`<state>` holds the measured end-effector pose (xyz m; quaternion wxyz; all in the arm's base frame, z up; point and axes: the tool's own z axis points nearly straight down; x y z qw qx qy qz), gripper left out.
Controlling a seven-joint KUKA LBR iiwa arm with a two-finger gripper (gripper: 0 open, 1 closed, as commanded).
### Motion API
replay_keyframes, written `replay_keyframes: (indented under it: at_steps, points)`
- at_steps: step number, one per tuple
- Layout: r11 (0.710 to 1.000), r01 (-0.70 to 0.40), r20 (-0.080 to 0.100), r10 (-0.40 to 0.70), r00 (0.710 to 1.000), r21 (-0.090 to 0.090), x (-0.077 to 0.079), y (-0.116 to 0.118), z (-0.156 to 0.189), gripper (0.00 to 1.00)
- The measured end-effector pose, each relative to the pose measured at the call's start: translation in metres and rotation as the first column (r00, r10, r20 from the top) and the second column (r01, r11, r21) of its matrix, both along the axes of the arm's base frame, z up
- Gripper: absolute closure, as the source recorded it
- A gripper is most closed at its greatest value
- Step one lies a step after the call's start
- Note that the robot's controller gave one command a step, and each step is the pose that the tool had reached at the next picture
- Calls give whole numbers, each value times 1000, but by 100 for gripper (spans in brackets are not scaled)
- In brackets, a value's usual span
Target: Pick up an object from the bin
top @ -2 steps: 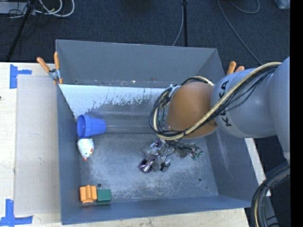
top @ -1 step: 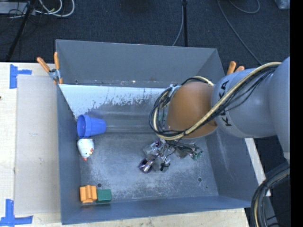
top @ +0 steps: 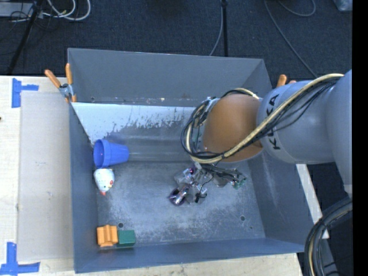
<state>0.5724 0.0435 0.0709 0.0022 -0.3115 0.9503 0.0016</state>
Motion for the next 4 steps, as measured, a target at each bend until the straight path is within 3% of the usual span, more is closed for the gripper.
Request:
replay_keyframes:
  at_steps: [2,3,4]
  points:
    - [1000,0,2,0,1000,0,9,-1,2,100]
    - [993,-121,0,121,993,1,1,-10,14,100]
    - [986,-168,3,168,986,-1,8,-2,13,100]
